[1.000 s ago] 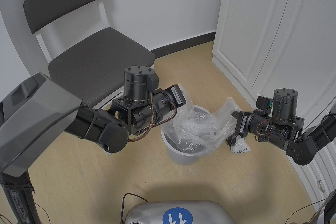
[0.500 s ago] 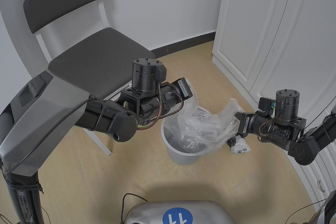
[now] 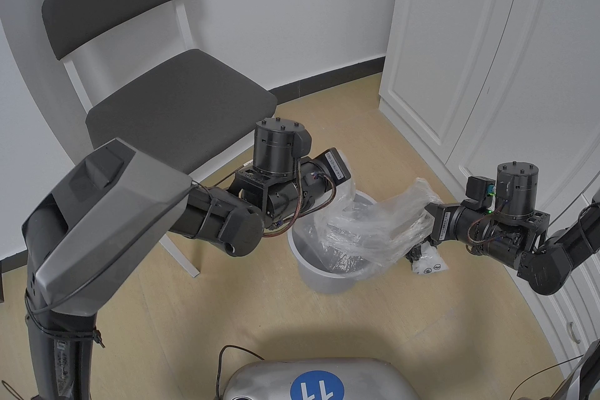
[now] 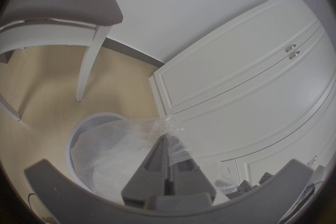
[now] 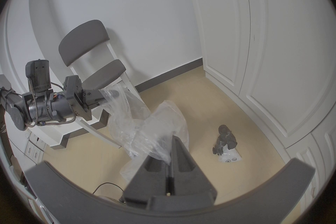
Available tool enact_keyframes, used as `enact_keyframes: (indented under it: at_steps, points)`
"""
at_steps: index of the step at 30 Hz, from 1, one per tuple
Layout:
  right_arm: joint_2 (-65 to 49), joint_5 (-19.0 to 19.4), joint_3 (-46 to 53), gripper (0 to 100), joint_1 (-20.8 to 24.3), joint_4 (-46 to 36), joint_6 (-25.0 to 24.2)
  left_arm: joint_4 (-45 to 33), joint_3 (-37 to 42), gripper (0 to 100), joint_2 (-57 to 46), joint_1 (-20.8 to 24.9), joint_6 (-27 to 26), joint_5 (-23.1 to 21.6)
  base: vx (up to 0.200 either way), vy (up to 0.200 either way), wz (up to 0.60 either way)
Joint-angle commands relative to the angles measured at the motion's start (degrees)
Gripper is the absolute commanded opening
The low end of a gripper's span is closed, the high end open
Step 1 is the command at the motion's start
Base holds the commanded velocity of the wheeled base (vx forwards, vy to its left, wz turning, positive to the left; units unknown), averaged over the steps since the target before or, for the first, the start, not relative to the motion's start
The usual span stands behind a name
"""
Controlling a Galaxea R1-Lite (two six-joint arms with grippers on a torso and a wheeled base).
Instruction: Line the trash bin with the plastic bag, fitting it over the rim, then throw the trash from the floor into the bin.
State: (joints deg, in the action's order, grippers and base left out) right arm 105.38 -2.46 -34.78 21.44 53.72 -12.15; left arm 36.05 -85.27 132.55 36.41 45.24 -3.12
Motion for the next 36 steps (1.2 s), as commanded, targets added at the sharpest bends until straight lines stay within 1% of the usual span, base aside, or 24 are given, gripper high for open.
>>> enact_keyframes:
  at_steps: [1, 6, 14, 18, 24, 28, 30, 31, 32, 34, 36]
  points:
    - [-0.6, 0.0, 0.6, 0, 0.1, 0.1, 0.1, -0.5, -2.0, 0, 3.1, 0.0, 0.0, -0.2, 0.000, 0.000, 0.00]
    - [0.0, -0.1, 0.8, 0, 0.6, 0.1, 0.6, -1.2, -4.0, 0, 5.8, -0.5, 0.0, -0.4, 0.000, 0.000, 0.00]
    - [1.7, -0.3, 0.9, 0, 1.7, 0.2, 0.7, -6.6, -9.3, 0, 9.1, -1.9, 0.1, -0.5, 0.000, 0.000, 0.00]
    - [3.1, -0.6, 0.9, 0, 2.6, 0.2, 0.7, -6.7, -10.3, 0, 10.0, -2.0, 0.1, -0.5, 0.000, 0.000, 0.00]
    - [8.4, -1.0, -0.6, 0, 3.3, 0.7, 0.6, -7.1, -12.9, 0, 11.8, -2.5, 0.1, -0.5, 0.000, 0.000, 0.00]
    - [14.9, -3.3, -3.1, 0, 3.1, 6.0, 0.0, -9.4, -15.4, 0, 12.7, -2.7, 0.1, -0.6, 0.000, 0.000, 0.00]
    - [18.6, -4.7, -4.1, 0, 2.8, 10.0, -0.2, -10.3, -15.8, 0, 12.7, -2.9, 0.1, -0.6, 0.000, 0.000, 0.00]
    - [18.8, -4.8, -4.2, 0, 2.8, 10.3, -0.2, -10.3, -15.8, 0, 12.7, -2.9, 0.1, -0.6, 0.000, 0.000, 0.00]
    - [21.2, -5.3, -4.9, 0, 2.6, 13.2, -0.2, -10.3, -15.9, 0, 12.8, -3.1, 0.1, -0.7, 0.000, 0.000, 0.00]
    - [22.9, -5.4, -5.9, 0, 2.5, 15.0, -0.2, -10.3, -16.0, 0, 13.2, -3.2, 0.1, -1.4, 0.000, 0.000, 0.00]
    - [23.9, -5.4, -7.0, 0, 1.8, 15.4, -0.2, -10.3, -16.2, 0, 13.4, -3.2, 0.1, -1.7, 0.000, 0.000, 0.00]
